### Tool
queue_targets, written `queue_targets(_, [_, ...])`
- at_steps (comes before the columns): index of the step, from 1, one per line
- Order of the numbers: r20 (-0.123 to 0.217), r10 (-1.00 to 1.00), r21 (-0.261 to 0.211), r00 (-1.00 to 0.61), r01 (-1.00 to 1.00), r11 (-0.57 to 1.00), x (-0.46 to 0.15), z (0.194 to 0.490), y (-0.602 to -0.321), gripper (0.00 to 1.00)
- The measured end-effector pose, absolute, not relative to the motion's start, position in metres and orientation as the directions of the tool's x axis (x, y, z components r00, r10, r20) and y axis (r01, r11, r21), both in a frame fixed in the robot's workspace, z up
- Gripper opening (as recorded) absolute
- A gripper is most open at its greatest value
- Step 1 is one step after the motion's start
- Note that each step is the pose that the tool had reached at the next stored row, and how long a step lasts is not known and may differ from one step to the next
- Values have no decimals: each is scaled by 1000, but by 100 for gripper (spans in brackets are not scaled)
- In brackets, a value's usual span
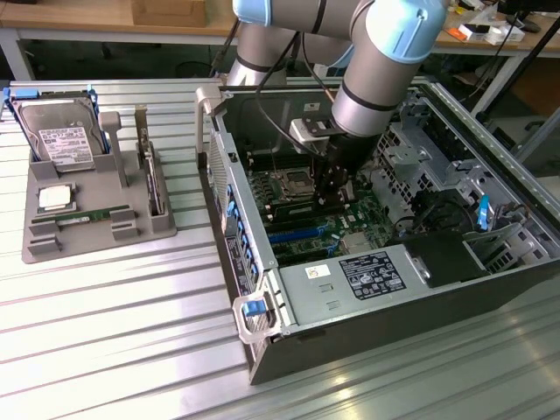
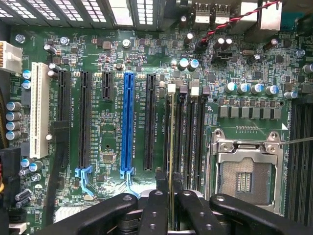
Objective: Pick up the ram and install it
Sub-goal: 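Insert the ram into the slot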
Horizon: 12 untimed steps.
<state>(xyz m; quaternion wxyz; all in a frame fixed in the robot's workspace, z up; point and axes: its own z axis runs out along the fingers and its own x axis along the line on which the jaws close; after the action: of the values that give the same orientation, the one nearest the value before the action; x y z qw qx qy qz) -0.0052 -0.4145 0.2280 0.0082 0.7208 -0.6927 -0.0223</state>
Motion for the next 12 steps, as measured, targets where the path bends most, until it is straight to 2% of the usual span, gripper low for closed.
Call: queue_targets(12, [-21, -999, 42, 39, -998, -40, -6, 229, -415, 14])
